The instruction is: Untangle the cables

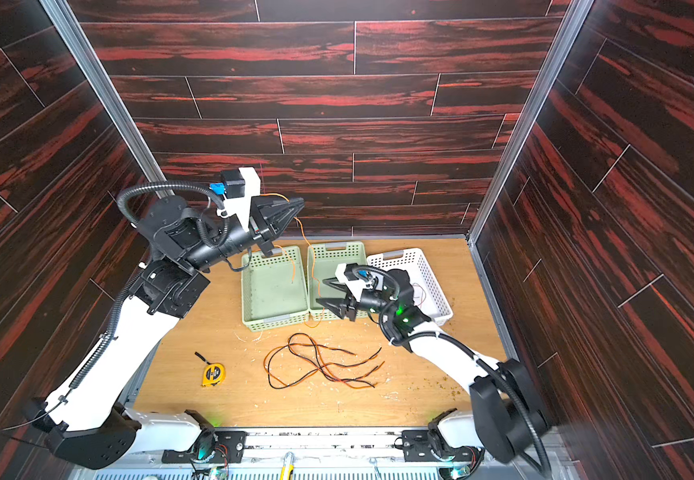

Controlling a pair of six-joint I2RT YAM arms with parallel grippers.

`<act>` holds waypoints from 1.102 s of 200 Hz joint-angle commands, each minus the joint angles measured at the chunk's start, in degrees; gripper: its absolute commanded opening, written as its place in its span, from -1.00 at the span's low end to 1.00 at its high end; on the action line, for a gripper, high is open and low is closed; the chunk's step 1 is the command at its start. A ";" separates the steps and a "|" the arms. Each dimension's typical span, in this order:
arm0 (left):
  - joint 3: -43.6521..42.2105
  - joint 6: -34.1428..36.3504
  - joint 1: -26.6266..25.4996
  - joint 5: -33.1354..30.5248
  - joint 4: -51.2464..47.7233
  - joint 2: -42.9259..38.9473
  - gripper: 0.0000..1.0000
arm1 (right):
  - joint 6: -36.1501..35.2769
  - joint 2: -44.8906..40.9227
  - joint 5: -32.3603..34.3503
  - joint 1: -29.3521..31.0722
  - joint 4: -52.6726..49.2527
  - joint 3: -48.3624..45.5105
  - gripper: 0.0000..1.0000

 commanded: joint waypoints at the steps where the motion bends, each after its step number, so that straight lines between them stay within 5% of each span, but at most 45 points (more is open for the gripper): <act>1: -0.11 0.67 -0.27 0.61 0.98 -0.83 -1.00 | 3.07 2.94 1.99 0.87 2.10 3.76 0.01; 59: -0.85 0.61 -0.35 0.46 1.14 -1.38 -1.00 | 3.03 3.45 4.90 1.48 5.17 2.85 -1.00; 112: -8.47 -0.17 -0.27 -3.57 3.92 -6.53 -1.00 | -2.45 -2.74 13.22 0.74 -1.42 2.56 -1.00; 157: -22.31 -1.41 -0.03 -13.64 6.55 -14.49 -0.82 | 0.42 -8.16 21.95 -4.99 -13.67 7.79 -1.00; 204: -32.16 -6.27 1.37 -20.03 5.83 -16.97 -0.41 | 1.42 -9.64 21.05 -12.62 -20.52 14.55 -1.00; 220: -33.64 -6.73 1.76 -20.15 4.23 -16.24 -0.05 | 1.58 -8.41 20.90 -14.54 -25.37 19.64 -1.00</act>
